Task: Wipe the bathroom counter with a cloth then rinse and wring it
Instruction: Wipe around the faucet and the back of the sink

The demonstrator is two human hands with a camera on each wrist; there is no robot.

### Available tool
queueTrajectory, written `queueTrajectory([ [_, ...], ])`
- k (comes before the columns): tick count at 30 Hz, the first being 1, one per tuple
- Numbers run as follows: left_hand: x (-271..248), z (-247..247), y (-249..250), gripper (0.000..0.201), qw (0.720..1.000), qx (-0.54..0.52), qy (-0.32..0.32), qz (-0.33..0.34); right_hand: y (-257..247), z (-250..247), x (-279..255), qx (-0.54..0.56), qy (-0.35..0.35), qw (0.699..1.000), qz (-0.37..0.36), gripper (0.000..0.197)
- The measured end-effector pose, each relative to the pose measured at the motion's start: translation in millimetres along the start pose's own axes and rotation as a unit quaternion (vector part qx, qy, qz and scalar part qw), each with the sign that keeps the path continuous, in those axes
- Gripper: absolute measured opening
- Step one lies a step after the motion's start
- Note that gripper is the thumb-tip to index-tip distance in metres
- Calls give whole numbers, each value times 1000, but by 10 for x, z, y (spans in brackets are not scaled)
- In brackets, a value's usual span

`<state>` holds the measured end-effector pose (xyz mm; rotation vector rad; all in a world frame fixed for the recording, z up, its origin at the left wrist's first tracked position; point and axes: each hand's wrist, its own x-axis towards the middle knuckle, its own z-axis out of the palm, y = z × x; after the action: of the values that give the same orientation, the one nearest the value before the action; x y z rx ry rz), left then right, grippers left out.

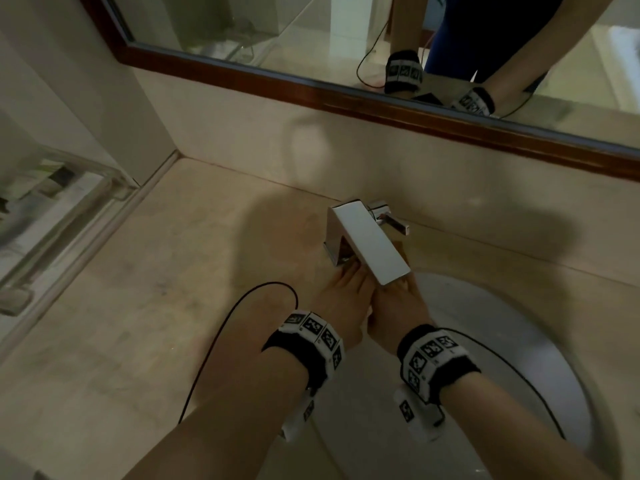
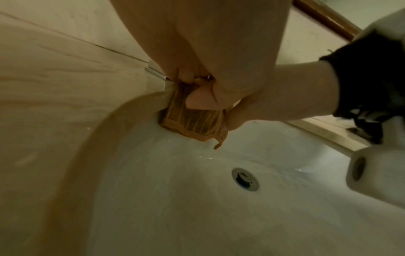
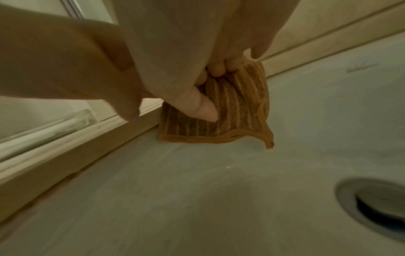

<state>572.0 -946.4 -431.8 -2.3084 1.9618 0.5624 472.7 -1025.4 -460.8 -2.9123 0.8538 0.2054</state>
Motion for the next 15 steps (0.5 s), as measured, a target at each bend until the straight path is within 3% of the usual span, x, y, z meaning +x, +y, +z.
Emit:
queueTrajectory([
  [4,-130,35,-17,90,999,-25,14,-22,267,-61,35,13,-12,994,108,94],
  [7,-237,26,-69,86,997,-64,43,-30,331,-150,77,48,-42,989,136,97],
  [9,-287,-28,-74,81,994,-80,59,-42,183,-172,67,60,-36,991,113,97],
  [12,-328,-85,-69,78,992,-69,78,-77,-216,-52,-26,50,-31,998,21,88],
  [15,-379,-95,-95,66,991,-18,96,-93,-554,109,-88,45,-41,998,-7,93],
])
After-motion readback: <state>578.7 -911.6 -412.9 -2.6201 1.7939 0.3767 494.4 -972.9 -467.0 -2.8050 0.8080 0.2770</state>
